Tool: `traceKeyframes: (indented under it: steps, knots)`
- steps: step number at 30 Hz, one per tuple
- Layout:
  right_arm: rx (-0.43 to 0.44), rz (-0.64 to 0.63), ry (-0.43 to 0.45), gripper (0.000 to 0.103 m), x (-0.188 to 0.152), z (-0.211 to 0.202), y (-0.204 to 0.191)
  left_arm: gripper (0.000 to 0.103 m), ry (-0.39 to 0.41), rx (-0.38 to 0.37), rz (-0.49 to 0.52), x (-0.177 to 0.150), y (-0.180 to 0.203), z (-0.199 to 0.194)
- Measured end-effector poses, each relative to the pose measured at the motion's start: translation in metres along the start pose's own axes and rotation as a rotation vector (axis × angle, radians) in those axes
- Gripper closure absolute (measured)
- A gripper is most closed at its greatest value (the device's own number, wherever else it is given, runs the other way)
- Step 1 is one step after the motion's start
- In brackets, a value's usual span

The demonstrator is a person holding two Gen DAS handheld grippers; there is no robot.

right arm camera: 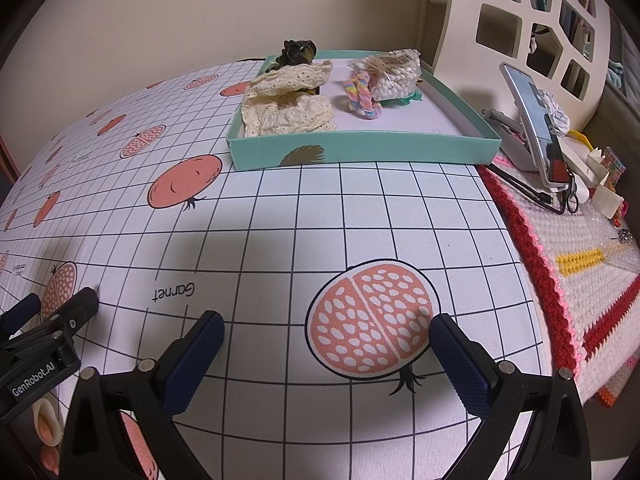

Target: Organize objects

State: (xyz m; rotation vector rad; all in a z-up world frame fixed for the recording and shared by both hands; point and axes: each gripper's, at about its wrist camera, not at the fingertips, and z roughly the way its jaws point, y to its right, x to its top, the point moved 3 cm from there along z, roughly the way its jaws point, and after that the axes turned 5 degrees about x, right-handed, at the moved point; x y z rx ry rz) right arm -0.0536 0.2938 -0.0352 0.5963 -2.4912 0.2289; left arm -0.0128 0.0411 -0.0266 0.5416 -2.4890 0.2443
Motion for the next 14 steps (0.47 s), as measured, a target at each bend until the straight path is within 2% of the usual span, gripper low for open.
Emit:
traceKeyframes:
  steps: [14]
  knots:
    - [0.000, 0.000, 0.001, 0.000, -0.0009, 0.0003, 0.0006, 0.000, -0.001, 0.000, 0.000, 0.0004, -0.0005, -0.0002]
